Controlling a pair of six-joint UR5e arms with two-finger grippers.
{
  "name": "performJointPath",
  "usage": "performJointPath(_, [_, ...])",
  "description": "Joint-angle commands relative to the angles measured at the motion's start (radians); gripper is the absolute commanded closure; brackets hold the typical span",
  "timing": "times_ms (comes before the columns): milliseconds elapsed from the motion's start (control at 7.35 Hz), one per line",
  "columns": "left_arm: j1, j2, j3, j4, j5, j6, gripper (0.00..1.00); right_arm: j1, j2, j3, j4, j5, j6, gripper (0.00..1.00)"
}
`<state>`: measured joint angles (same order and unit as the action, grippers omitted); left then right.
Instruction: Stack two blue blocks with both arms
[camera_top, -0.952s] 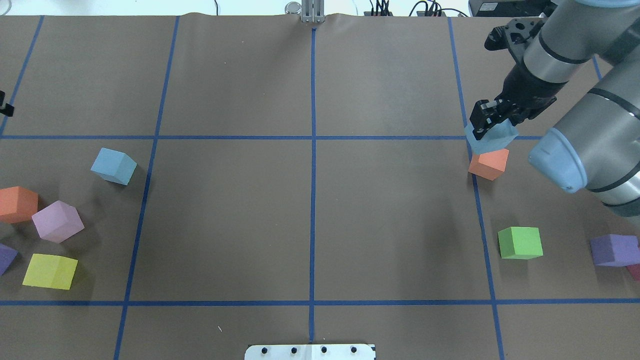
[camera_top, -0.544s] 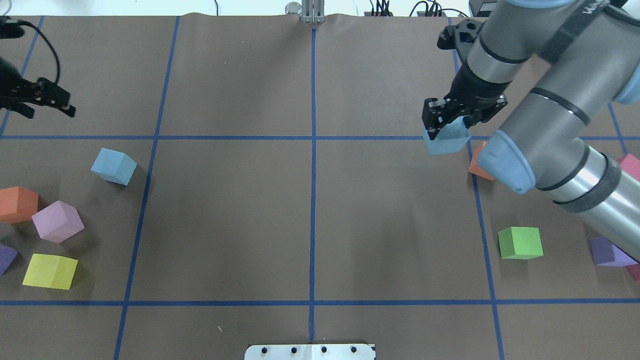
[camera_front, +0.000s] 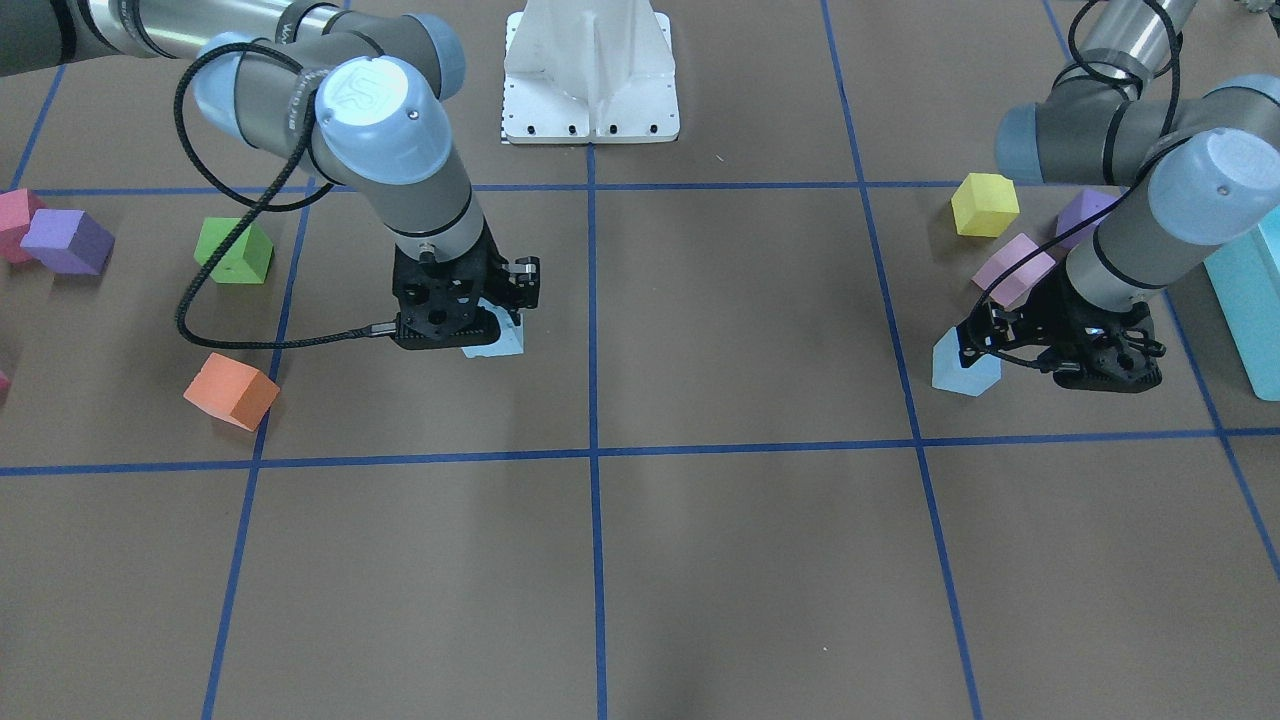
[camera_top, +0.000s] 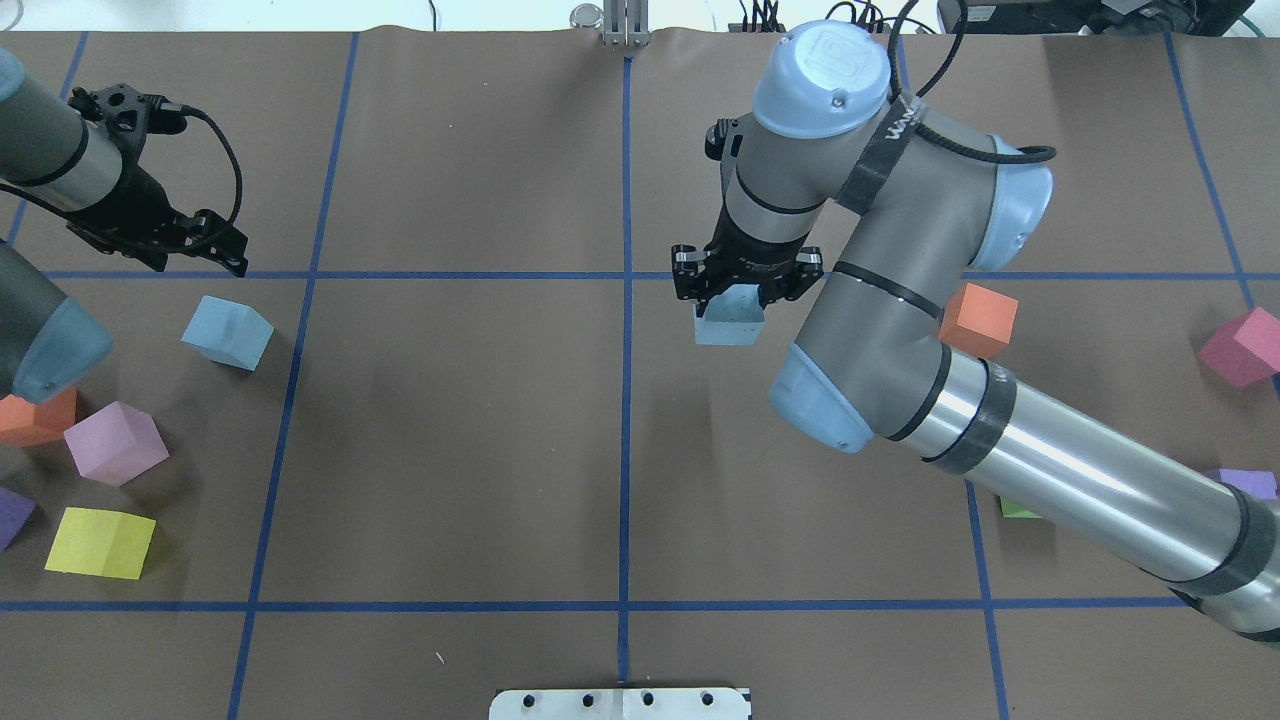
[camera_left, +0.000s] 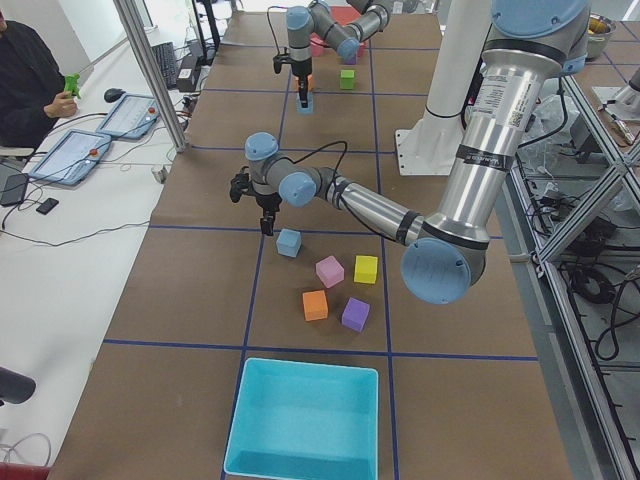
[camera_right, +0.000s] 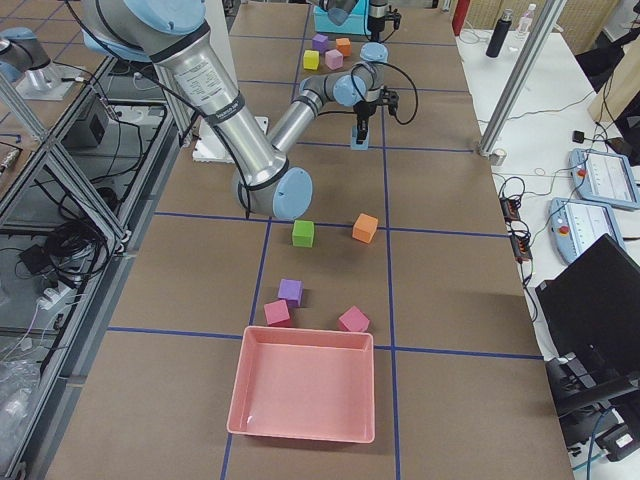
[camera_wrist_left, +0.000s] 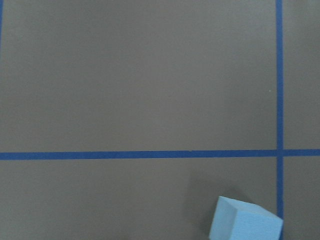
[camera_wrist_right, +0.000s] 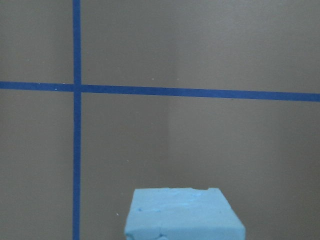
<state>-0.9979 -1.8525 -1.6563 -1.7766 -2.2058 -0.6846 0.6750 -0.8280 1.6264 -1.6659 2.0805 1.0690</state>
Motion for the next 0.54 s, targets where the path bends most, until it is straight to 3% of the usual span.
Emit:
performJointPath(0, [0.051, 0.002, 0.059, -0.108, 0.047, 0.007, 0.02, -0.076, 0.03, -0.048, 0.032, -0.066, 0.081, 0.52])
performJointPath(408, [0.058, 0.078, 0.05, -0.191, 0.049, 0.016, 0.02, -0.155, 0.03, -0.051, 0.04, -0.15, 0.155, 0.52])
